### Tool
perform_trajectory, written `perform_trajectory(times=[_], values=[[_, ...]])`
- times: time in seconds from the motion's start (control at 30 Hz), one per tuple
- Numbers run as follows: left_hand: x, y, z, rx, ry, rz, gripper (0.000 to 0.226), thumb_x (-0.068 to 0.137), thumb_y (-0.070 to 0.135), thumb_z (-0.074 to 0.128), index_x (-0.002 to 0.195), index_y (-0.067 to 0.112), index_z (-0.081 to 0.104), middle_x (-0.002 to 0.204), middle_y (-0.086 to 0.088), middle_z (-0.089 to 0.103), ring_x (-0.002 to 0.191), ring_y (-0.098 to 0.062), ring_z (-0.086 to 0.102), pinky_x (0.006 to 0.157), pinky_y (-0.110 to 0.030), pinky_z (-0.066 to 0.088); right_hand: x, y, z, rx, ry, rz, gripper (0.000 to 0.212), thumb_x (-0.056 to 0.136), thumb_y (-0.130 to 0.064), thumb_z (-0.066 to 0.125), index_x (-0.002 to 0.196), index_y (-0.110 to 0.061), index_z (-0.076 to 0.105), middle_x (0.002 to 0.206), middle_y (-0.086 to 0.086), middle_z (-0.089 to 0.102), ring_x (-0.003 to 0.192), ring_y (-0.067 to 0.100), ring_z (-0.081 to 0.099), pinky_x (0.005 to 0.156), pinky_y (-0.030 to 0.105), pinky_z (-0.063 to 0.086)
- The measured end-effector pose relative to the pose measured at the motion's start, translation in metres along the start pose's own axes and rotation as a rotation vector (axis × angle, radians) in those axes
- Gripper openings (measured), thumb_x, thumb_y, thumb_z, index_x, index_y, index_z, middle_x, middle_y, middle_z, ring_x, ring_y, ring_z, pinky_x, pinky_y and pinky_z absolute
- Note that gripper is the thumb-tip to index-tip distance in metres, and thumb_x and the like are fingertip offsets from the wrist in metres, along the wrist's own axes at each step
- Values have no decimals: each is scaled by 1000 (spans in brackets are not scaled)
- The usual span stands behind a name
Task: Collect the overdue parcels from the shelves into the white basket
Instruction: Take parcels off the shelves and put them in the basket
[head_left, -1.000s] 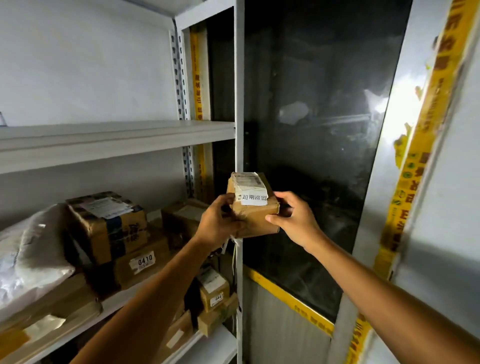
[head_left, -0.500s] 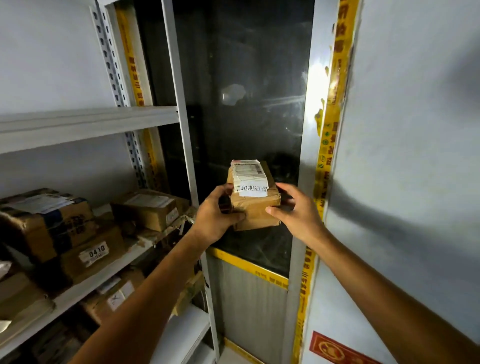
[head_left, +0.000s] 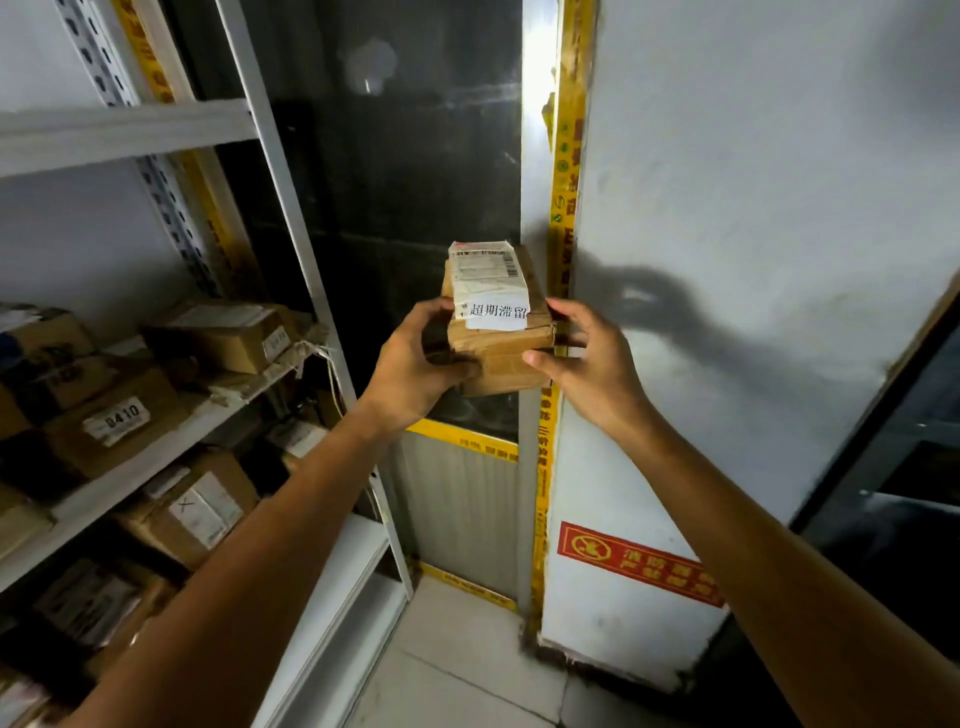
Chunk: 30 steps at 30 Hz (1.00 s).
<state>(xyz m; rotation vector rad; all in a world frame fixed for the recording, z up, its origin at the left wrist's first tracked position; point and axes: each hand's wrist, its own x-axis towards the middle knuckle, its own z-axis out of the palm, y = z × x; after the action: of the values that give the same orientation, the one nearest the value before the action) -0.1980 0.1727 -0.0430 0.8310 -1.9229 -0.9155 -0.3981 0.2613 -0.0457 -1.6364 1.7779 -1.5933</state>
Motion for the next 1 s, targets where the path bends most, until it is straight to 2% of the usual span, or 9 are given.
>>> perform_trajectory(times=[0.1, 0.2, 0.27, 0.4, 0.5, 0.53, 0.67, 0.8, 1.0], values=[[-10, 2, 10, -9, -19, 3, 75, 68, 15, 86, 134, 24, 49, 131, 4, 60, 125, -17, 57, 104, -46, 49, -19, 1, -8, 4, 30, 1, 65, 79, -18, 81, 137, -22, 52, 131, -6, 59, 112, 11, 57, 88, 25, 54], [-14, 0, 21, -59, -73, 0, 76, 72, 3, 85, 136, 23, 48, 132, 4, 60, 125, -17, 57, 104, -43, 51, -39, 0, -17, -7, 77, 23, 63, 80, -14, 80, 137, -19, 52, 123, -13, 56, 103, 1, 55, 76, 6, 50], [-17, 0, 30, -96, -108, 5, 77, 72, -3, 83, 136, 22, 49, 130, 4, 61, 123, -16, 58, 101, -38, 53, -51, 0, -21, -7, 104, 45, 61, 81, -13, 79, 135, -19, 52, 120, -16, 54, 99, -2, 54, 72, 1, 47], [-19, -2, 45, -151, -207, 33, 76, 71, -8, 82, 134, 20, 50, 131, 0, 61, 121, -15, 59, 88, -21, 56, -73, -1, -27, -5, 166, 105, 56, 82, -17, 78, 131, -25, 52, 125, -16, 58, 105, 6, 60, 76, 7, 52], [-17, -5, 55, -185, -282, 45, 72, 72, -2, 84, 127, 33, 53, 131, 6, 60, 121, -19, 58, 91, -38, 58, -87, -5, -28, -11, 225, 148, 50, 83, -20, 77, 127, -26, 54, 122, -17, 59, 100, 3, 62, 74, 10, 53], [-17, -6, 58, -195, -302, 41, 70, 73, -1, 84, 124, 36, 54, 130, 10, 59, 120, -17, 57, 92, -39, 58, -92, -6, -28, -12, 252, 152, 49, 82, -20, 77, 126, -25, 55, 121, -18, 60, 99, 0, 62, 74, 10, 53], [-19, -4, 72, -213, -364, 89, 69, 75, 8, 85, 125, 39, 49, 127, 20, 56, 113, -3, 56, 89, -24, 55, -112, -6, -30, -25, 339, 216, 49, 82, -14, 77, 124, -29, 56, 116, -26, 60, 105, -5, 61, 81, 19, 57], [-21, 0, 90, -228, -485, 192, 68, 78, 11, 83, 133, 31, 48, 129, 18, 54, 108, 4, 55, 82, -5, 47, -136, -5, -36, -79, 456, 273, 50, 82, -9, 76, 125, -26, 55, 118, -18, 62, 109, 5, 63, 82, 29, 60], [-29, 20, 139, -278, -682, 233, 69, 79, 13, 82, 138, 25, 47, 133, 17, 53, 105, 4, 56, 79, -2, 47, -177, -6, -63, -138, 635, 334, 48, 81, -4, 75, 120, -22, 54, 111, -8, 68, 102, 4, 67, 81, 30, 60]])
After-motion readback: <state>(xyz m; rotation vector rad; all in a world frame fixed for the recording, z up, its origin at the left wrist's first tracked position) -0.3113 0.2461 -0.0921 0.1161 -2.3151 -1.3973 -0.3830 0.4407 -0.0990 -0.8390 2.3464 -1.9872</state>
